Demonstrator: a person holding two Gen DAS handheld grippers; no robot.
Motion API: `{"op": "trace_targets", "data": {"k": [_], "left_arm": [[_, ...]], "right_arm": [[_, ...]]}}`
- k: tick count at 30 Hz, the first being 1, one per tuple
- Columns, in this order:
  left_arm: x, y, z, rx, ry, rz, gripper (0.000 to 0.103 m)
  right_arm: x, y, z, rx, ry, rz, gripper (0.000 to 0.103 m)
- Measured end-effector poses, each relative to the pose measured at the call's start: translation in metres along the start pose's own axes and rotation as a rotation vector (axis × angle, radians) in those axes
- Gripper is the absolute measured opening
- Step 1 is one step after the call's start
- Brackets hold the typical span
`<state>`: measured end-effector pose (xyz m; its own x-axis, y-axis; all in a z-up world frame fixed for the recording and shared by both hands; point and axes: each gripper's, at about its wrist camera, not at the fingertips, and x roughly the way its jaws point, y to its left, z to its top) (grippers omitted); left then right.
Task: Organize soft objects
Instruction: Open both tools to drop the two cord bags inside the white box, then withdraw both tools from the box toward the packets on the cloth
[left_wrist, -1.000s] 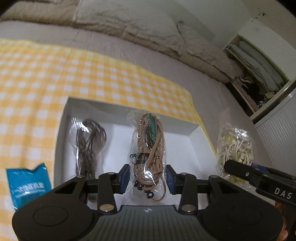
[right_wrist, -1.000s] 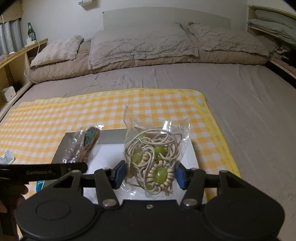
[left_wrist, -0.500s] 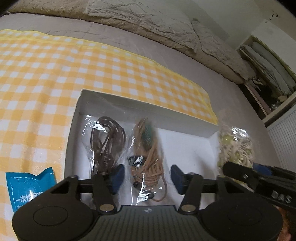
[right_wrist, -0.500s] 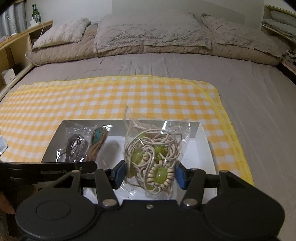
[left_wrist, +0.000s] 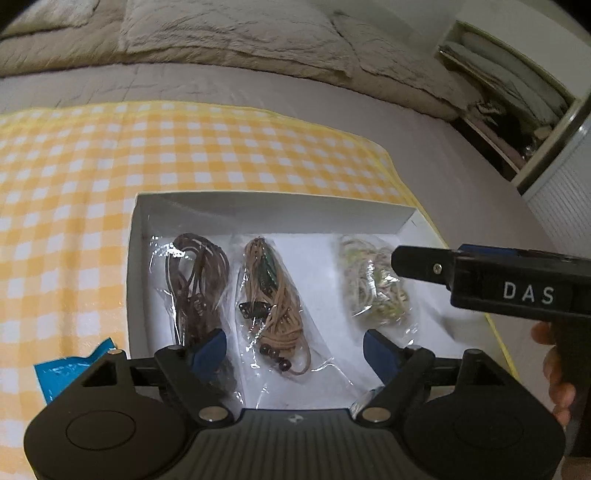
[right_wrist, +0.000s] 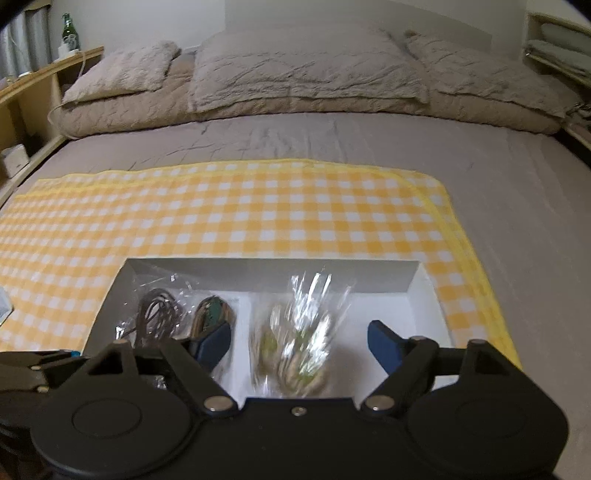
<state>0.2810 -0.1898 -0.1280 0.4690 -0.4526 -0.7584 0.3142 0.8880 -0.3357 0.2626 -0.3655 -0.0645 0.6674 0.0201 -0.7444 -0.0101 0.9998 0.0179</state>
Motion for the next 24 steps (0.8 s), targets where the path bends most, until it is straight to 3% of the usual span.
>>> {"op": "trace_targets", "data": {"k": [7, 24], "left_arm": [[-0.008, -0.008, 0.001, 0.028, -0.007, 0.005, 0.084], [-0.051, -0.023, -0.002, 0.07, -0.066, 0.035, 0.086]], "right_arm": [[-0.011, -0.009, -0.009, -0.002, 0.026, 0.008, 0.082], [-0.065, -0.026, -0.018, 0.05, -0.046, 0.027, 0.082]]}}
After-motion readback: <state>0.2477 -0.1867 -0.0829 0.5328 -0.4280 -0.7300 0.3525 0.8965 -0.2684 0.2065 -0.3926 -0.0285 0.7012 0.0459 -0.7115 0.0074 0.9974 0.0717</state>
